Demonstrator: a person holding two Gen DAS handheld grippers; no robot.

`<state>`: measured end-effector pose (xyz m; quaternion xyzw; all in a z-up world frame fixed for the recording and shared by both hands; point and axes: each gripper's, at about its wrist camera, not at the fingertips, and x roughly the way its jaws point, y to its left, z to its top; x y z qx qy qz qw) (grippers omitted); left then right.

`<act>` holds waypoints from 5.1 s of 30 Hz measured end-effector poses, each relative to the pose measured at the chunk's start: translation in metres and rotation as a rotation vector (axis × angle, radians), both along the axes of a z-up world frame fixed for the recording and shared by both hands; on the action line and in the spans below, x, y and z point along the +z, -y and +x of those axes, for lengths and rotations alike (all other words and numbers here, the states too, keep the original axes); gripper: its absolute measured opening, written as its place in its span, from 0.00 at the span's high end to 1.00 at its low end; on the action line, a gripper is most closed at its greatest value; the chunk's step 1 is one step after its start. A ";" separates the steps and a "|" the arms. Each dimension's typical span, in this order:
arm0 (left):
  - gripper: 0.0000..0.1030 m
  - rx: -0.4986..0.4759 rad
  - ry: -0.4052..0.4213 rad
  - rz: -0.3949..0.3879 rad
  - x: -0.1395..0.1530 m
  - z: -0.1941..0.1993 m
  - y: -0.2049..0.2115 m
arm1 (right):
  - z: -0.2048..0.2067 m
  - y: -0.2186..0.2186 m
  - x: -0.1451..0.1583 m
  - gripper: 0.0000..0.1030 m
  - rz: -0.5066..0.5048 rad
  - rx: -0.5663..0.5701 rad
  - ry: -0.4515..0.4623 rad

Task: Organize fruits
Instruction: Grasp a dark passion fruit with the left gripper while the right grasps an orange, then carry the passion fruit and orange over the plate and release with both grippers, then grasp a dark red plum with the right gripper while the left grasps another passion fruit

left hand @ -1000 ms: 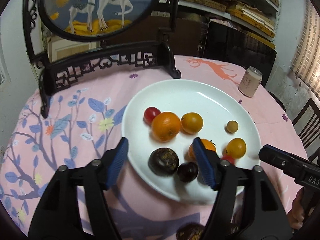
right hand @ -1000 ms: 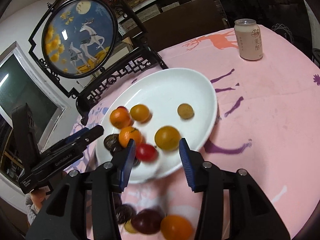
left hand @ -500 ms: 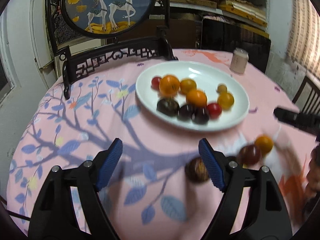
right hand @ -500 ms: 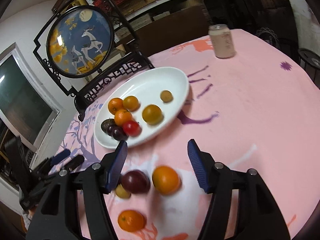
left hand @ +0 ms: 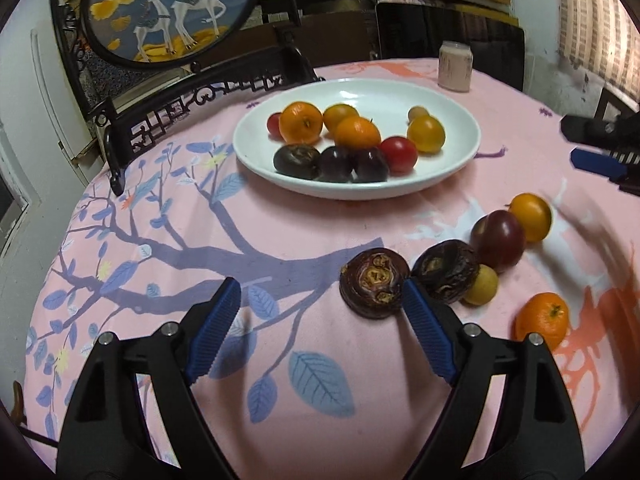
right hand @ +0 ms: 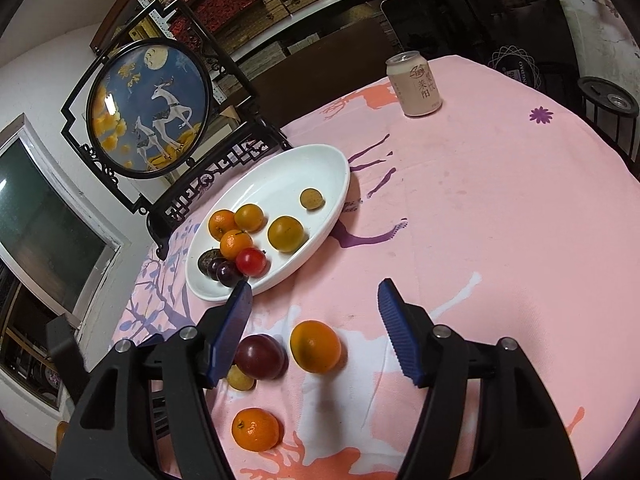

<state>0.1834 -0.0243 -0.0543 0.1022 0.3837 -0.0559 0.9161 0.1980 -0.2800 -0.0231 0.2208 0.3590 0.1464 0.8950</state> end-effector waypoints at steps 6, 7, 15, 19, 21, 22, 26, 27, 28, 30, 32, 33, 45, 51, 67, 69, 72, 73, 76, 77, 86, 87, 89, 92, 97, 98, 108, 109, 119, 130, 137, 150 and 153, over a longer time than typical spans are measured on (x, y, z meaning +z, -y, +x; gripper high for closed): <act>0.11 0.067 0.028 0.053 0.001 0.010 -0.010 | 0.001 -0.001 -0.001 0.36 -0.003 0.000 -0.010; 0.12 0.126 0.042 0.081 0.002 0.012 -0.020 | 0.001 -0.001 -0.001 0.36 -0.003 -0.001 -0.012; 0.14 0.119 0.021 -0.022 0.006 0.012 -0.036 | 0.001 -0.008 -0.003 0.36 -0.029 0.020 -0.022; 0.14 0.088 -0.013 -0.018 -0.001 0.020 -0.026 | 0.001 -0.012 -0.006 0.36 -0.040 0.039 -0.038; 0.15 0.097 -0.032 -0.056 -0.002 0.027 -0.030 | 0.002 -0.013 -0.008 0.36 -0.046 0.043 -0.044; 0.16 0.101 -0.038 -0.066 -0.003 0.029 -0.031 | 0.002 -0.014 -0.008 0.36 -0.049 0.044 -0.046; 0.18 0.086 -0.086 -0.083 -0.009 0.039 -0.029 | 0.002 -0.018 -0.014 0.36 -0.060 0.054 -0.070; 0.18 0.082 -0.095 -0.076 -0.011 0.040 -0.027 | 0.003 -0.019 -0.016 0.36 -0.065 0.056 -0.077; 0.18 0.079 -0.098 -0.070 -0.012 0.041 -0.025 | 0.002 -0.019 -0.017 0.36 -0.069 0.056 -0.080; 0.19 0.078 -0.097 -0.069 -0.012 0.040 -0.025 | 0.002 -0.021 -0.019 0.36 -0.084 0.059 -0.085; 0.19 0.079 -0.103 -0.076 -0.013 0.040 -0.026 | 0.001 -0.024 -0.021 0.36 -0.108 0.061 -0.090; 0.20 0.079 -0.105 -0.083 -0.013 0.040 -0.026 | 0.001 -0.026 -0.022 0.36 -0.119 0.062 -0.092; 0.45 0.031 -0.089 -0.079 -0.011 0.035 -0.017 | 0.004 -0.047 -0.034 0.48 -0.292 0.075 -0.097; 0.59 -0.001 -0.084 -0.081 -0.011 0.031 -0.013 | 0.007 -0.060 -0.042 0.58 -0.330 0.106 -0.097; 0.62 0.029 -0.003 -0.106 0.012 0.010 -0.022 | -0.007 -0.039 -0.012 0.66 -0.269 0.023 0.024; 0.62 0.024 0.032 -0.105 0.025 0.008 -0.021 | -0.009 -0.034 -0.004 0.66 -0.253 0.010 0.047; 0.62 0.009 0.029 -0.127 0.042 0.022 -0.016 | 0.000 -0.034 0.006 0.66 -0.229 0.015 0.054; 0.62 0.007 0.028 -0.125 0.047 0.029 -0.014 | 0.008 -0.035 0.011 0.66 -0.225 0.017 0.052; 0.62 -0.001 0.048 -0.102 0.064 0.055 0.001 | 0.031 -0.040 0.026 0.66 -0.225 0.014 0.060; 0.62 -0.004 0.052 -0.110 0.069 0.066 0.007 | 0.042 -0.044 0.032 0.66 -0.235 0.015 0.069; 0.61 0.005 -0.013 -0.144 0.054 0.162 0.047 | 0.111 -0.063 0.011 0.66 -0.267 0.058 0.011; 0.61 0.007 -0.015 -0.139 0.052 0.168 0.049 | 0.115 -0.064 0.007 0.66 -0.272 0.066 0.006; 0.56 0.015 -0.019 -0.143 0.046 0.183 0.054 | 0.122 -0.069 0.002 0.66 -0.281 0.101 0.003; 0.32 0.014 0.007 -0.175 0.044 0.187 0.054 | 0.123 -0.075 -0.004 0.62 -0.312 0.131 0.000; 0.31 -0.012 0.032 -0.144 0.049 0.172 0.049 | 0.111 -0.075 0.001 0.45 -0.345 0.111 0.059; 0.31 -0.002 0.045 -0.142 0.053 0.168 0.045 | 0.107 -0.075 0.003 0.45 -0.344 0.116 0.066; 0.26 0.077 0.064 -0.157 0.066 0.114 0.005 | 0.056 -0.069 0.007 0.45 -0.325 0.123 0.067; 0.25 0.071 0.064 -0.170 0.064 0.104 0.002 | 0.050 -0.068 0.006 0.45 -0.323 0.121 0.064; 0.22 -0.013 0.017 -0.104 0.024 0.000 0.000 | 0.007 -0.052 0.001 0.42 -0.256 0.108 0.034; 0.17 -0.055 0.017 -0.021 0.009 0.001 0.027 | 0.005 -0.034 -0.002 0.42 -0.204 0.065 0.011; 0.17 0.240 0.062 -0.110 0.025 0.014 -0.047 | 0.004 -0.036 -0.002 0.42 -0.208 0.073 0.016; 0.17 0.146 0.019 -0.045 0.010 0.019 -0.018 | 0.003 -0.057 -0.015 0.42 -0.207 0.160 -0.030; 0.17 0.117 0.047 -0.015 0.011 0.025 -0.008 | 0.003 -0.061 -0.017 0.42 -0.181 0.183 -0.045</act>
